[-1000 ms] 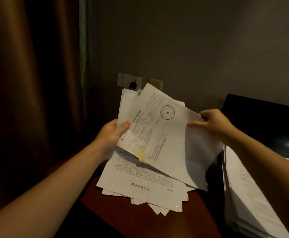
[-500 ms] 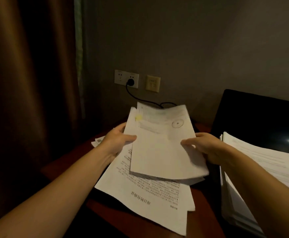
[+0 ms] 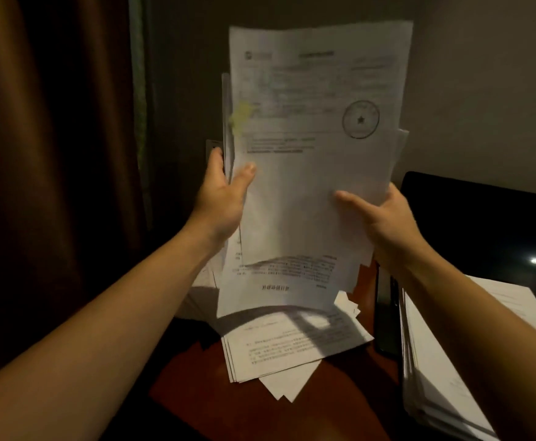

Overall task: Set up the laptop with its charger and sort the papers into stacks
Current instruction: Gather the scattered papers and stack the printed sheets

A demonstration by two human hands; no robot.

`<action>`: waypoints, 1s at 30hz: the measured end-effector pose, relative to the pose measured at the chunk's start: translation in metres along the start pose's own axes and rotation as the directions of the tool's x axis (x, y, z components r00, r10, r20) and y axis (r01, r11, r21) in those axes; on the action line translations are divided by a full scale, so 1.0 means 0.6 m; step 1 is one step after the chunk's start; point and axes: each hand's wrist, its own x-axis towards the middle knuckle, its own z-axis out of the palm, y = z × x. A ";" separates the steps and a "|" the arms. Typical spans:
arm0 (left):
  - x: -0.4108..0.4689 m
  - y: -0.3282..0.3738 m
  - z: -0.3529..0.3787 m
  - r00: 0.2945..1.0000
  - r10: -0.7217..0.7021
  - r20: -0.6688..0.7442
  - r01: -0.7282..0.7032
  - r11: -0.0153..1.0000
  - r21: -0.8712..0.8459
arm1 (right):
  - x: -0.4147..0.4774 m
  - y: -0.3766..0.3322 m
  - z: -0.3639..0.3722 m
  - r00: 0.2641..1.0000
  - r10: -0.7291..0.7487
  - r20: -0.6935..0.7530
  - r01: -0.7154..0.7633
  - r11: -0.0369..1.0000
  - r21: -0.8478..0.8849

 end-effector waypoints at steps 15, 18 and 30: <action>-0.068 -0.111 -0.003 0.941 -0.333 -0.066 0.335 0.942 0.025 | -0.028 0.072 0.008 0.996 0.094 0.009 -0.094 0.994 -0.053; -0.082 -0.128 -0.001 0.901 -0.432 -0.042 0.434 0.897 0.083 | -0.049 0.096 0.007 0.986 0.163 0.018 -0.161 0.983 -0.086; -0.121 -0.080 0.157 0.851 -0.447 0.277 0.464 0.886 0.002 | -0.112 0.015 -0.186 0.975 0.163 -0.150 -0.186 0.970 -0.159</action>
